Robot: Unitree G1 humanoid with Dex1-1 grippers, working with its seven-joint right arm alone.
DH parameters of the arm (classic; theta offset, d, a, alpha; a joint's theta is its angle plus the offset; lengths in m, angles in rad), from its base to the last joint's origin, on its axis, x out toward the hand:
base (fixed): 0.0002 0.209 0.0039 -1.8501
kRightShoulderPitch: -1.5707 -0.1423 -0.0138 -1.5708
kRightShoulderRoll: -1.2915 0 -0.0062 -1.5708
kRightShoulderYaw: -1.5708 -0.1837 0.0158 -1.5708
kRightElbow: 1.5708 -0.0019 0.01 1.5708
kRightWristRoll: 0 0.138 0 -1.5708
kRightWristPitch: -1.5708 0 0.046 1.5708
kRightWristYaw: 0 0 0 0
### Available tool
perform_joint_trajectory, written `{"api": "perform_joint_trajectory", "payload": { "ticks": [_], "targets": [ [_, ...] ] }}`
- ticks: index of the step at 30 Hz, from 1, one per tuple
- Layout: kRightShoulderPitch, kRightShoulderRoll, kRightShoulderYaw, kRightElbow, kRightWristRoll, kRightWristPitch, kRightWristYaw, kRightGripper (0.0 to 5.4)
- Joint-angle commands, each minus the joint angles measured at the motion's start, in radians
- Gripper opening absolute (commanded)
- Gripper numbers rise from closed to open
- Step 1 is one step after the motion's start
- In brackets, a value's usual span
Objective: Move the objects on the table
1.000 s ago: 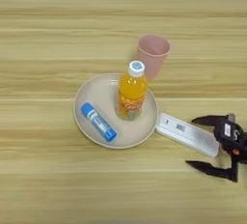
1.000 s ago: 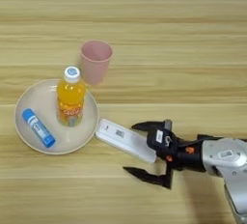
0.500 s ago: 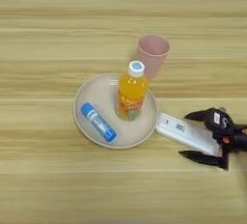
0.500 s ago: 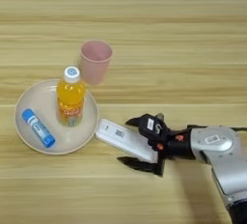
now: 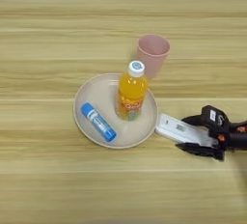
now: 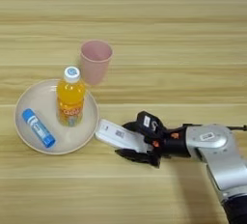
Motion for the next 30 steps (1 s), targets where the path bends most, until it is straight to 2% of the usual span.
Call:
{"api": "perform_joint_trajectory", "payload": {
  "ticks": [1,10,16,22,25,30],
  "targets": [
    [-0.02,-0.032,0.005,-0.004,-0.008,0.021,-0.026,3.0],
    [-0.034,-0.025,-0.001,0.009,-0.009,0.024,-0.054,2.92],
    [-0.094,-0.012,-0.051,0.03,0.011,0.039,-0.118,2.92],
    [-0.115,-0.043,-0.11,-0.032,0.05,0.062,-0.124,2.91],
    [-0.137,-0.048,-0.127,-0.024,0.04,0.067,-0.14,2.91],
    [-0.168,-0.032,-0.11,0.036,0.011,0.065,-0.181,2.91]
  ]
}}
